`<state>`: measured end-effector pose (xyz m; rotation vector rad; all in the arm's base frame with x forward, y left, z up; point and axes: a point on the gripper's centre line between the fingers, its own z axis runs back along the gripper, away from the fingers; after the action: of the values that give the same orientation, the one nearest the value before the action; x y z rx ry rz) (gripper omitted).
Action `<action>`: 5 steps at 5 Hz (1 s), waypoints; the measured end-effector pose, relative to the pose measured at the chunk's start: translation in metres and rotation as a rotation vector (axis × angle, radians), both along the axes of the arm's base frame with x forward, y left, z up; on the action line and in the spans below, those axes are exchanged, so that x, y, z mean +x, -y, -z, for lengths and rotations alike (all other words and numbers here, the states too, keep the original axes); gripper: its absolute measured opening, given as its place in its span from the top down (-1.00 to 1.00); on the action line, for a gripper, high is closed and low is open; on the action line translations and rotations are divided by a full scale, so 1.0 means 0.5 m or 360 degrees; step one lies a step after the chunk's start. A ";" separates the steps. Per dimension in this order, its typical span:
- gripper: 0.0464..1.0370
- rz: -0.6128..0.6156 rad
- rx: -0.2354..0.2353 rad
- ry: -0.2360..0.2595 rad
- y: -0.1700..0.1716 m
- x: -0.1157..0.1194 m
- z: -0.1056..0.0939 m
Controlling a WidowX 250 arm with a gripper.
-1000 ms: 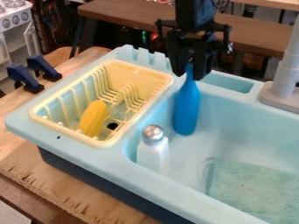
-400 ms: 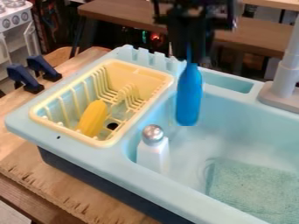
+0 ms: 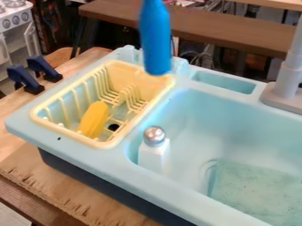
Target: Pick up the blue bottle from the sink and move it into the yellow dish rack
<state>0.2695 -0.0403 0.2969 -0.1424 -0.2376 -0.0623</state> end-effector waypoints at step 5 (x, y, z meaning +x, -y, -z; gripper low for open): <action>0.39 -0.0352 -0.0035 -0.0125 -0.181 0.087 0.089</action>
<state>0.3131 0.0502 0.2523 -0.1392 -0.1743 0.1656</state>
